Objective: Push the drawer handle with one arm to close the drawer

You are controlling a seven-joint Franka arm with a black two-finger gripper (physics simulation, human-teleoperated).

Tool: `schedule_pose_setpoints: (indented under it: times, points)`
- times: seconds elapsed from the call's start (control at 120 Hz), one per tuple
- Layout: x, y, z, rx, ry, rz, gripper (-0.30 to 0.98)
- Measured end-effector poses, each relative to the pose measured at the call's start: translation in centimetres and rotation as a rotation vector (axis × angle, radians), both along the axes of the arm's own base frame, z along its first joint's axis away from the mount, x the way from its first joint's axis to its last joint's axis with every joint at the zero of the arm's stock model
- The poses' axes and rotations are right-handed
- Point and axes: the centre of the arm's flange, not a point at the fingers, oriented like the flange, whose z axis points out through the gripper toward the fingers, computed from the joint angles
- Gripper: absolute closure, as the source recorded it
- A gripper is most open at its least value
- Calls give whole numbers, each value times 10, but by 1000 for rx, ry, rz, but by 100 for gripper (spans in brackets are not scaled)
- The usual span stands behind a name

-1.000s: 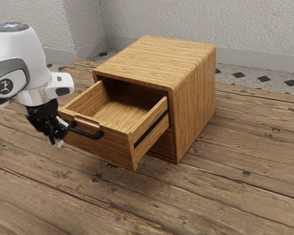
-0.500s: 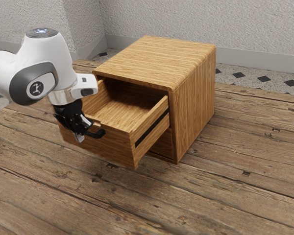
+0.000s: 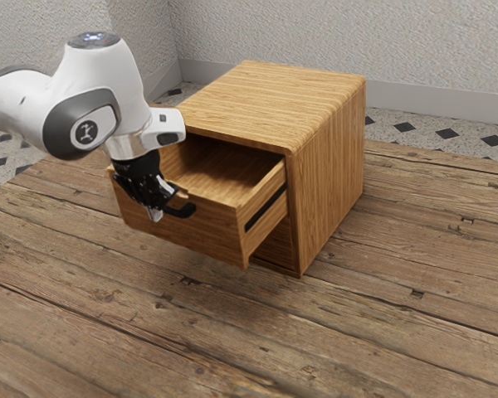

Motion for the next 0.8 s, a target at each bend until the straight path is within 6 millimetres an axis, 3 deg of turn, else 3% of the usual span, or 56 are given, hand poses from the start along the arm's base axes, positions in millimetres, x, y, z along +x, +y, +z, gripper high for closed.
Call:
schedule_pose_setpoints:
  times: [0.192, 0.567, 0.8]
  points:
    - [11, 1, -4, 9, -22, -6, 79]
    - [65, -1, -3, -23, -90, -8, 79]
    - [83, -4, -6, -38, -121, -12, 79]
